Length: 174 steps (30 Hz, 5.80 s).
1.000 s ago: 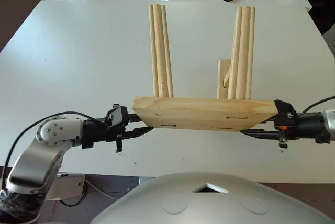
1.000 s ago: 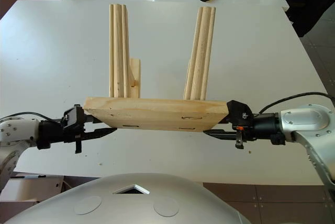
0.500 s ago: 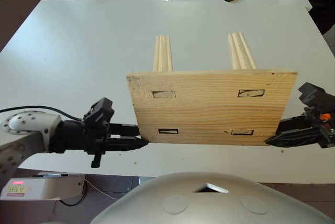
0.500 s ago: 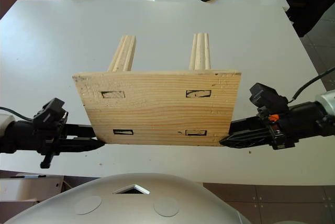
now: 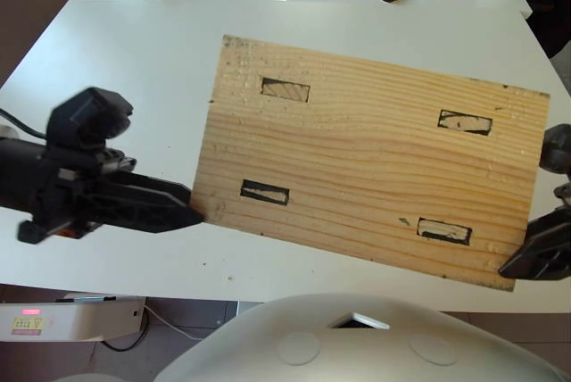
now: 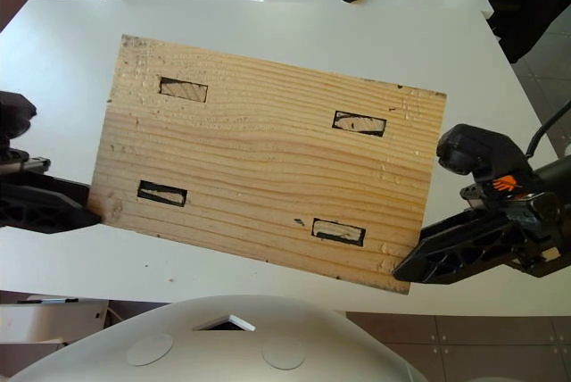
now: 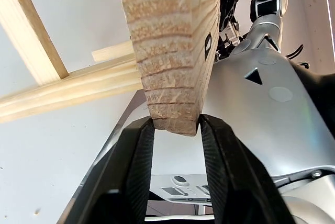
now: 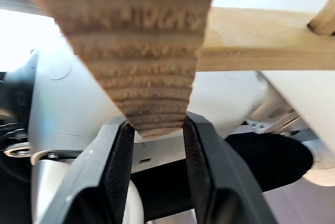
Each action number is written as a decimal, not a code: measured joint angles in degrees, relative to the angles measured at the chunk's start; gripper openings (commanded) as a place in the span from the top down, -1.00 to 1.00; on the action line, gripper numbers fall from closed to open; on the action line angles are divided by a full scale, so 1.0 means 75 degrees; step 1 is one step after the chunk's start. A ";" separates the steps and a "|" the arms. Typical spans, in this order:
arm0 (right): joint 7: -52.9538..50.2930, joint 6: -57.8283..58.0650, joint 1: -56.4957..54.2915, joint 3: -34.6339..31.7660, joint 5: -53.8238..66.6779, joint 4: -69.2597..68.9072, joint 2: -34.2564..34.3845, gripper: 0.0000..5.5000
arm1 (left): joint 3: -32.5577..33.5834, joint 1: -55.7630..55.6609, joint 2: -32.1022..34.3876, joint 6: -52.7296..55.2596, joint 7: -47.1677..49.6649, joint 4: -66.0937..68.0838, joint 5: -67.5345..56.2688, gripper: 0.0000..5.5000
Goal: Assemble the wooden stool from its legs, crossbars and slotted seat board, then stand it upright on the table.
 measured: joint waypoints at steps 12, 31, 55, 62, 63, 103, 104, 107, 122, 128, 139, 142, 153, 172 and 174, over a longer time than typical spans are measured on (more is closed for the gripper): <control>0.0115 -0.0409 0.0256 0.0828 0.0580 0.0687 0.0013 0.51 | -0.0787 0.0364 0.1221 0.0632 -0.0974 -0.0093 -0.0219 0.53; -0.3040 -0.1033 -0.1067 0.1279 0.0668 0.0139 0.2375 0.51 | -0.2259 -0.1446 -0.0472 0.0527 0.1763 -0.0081 -0.0301 0.53; -0.2772 -0.0159 0.1059 -0.1260 0.1009 -0.1050 0.2857 -0.03 | -0.0759 -0.0556 -0.0286 0.2212 0.0827 -0.0525 -0.0743 -0.27; -0.3580 -0.0798 0.1286 -0.1492 0.1021 -0.1023 0.3223 -0.44 | -0.0503 -0.0145 -0.1351 0.2213 0.1483 -0.0517 0.0173 -0.46; -0.3708 -0.0939 0.1221 -0.1402 0.1020 -0.0966 0.3258 -0.50 | -0.0223 0.0083 -0.1719 0.2269 0.1484 -0.0771 0.0421 -0.46; -0.4777 -0.0519 0.1726 -0.0373 -0.2169 -0.2776 0.6916 -0.61 | -0.0849 0.3165 -0.4879 -0.0965 0.0128 -0.3389 0.6990 -0.46; -0.5010 -0.0628 0.1634 -0.0279 -0.1957 -0.2721 0.6928 -0.61 | -0.1063 0.3008 -0.5067 -0.0991 0.0360 -0.3311 0.7027 -0.46; -0.5867 -0.1044 0.1323 0.0161 -0.1593 -0.2565 0.6997 -0.61 | -0.1644 0.2348 -0.5749 -0.0978 0.1176 -0.3036 0.7072 -0.46; -0.8479 -0.2062 -0.2128 0.1630 -0.1893 -0.0494 0.8202 -0.61 | -0.2469 -0.0172 -0.7655 -0.0764 0.3333 -0.1784 0.6897 -0.46; -0.8948 -0.2428 -0.2753 0.1993 -0.2844 -0.0278 0.9133 -0.61 | -0.2568 -0.1445 -0.8455 -0.0779 0.4018 -0.1094 0.6921 -0.46; -0.8144 -0.2784 -0.2927 0.1588 -0.4289 -0.0121 0.9315 -0.61 | -0.1596 -0.0550 -0.7390 -0.1326 0.2958 -0.1506 0.6904 -0.46; -0.7596 -0.2760 -0.1802 0.1017 -0.4316 -0.0655 0.9014 -0.61 | -0.0769 -0.0551 -0.7277 -0.1846 0.2911 -0.1017 0.7108 -0.46; -0.8576 -0.6318 -0.0536 0.1118 -0.8784 0.0665 1.0862 -0.61 | -0.1417 -0.0540 -1.0265 -0.6729 0.6768 0.1368 1.1431 -0.46; -0.9570 -1.2607 -0.3619 0.1975 -1.2902 0.7071 1.3537 -0.61 | -0.1832 -0.2931 -1.2450 -1.3043 0.8151 0.7663 1.3208 -0.46; -0.9626 -1.2809 -0.3770 0.1978 -1.3011 0.7337 1.3592 -0.61 | -0.1777 -0.3044 -1.2464 -1.3089 0.8132 0.7817 1.3163 -0.46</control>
